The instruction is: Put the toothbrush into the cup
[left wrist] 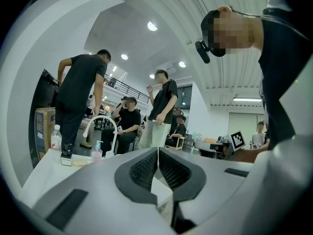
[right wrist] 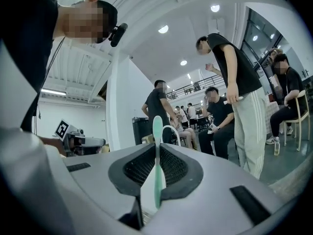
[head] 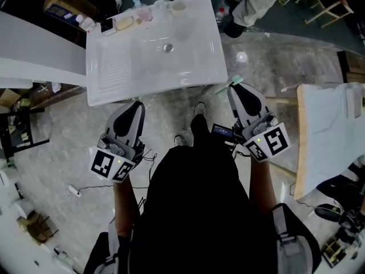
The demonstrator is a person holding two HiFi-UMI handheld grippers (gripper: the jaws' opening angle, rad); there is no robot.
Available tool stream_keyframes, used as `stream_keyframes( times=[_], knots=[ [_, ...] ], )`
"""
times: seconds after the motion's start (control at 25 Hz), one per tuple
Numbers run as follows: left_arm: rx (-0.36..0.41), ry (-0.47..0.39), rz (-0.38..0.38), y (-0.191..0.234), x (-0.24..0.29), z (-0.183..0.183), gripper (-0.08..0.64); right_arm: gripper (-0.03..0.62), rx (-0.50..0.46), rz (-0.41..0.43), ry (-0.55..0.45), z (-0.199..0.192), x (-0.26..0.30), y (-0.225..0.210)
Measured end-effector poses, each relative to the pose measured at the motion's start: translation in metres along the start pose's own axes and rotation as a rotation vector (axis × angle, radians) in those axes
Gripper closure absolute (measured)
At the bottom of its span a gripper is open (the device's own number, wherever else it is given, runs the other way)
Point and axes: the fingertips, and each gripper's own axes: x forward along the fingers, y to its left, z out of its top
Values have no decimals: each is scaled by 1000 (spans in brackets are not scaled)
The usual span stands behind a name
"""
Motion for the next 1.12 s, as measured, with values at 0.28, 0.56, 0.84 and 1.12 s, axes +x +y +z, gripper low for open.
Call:
stream_keyframes(
  times=[0.28,0.56,0.84,1.12],
  knots=[
    [11,-1,27,-5,77,14,550,555,20,60,3,13,21,-65],
    [0,6,72,-8,107,15,549,555,38,125,21,14,40,-93],
    [-39,3,83,8,112,13,550,555,55,149,50,3,63,-93],
    [-30,18,32,41,126,12,550,555,41,105,42,10,90,-93]
  ],
)
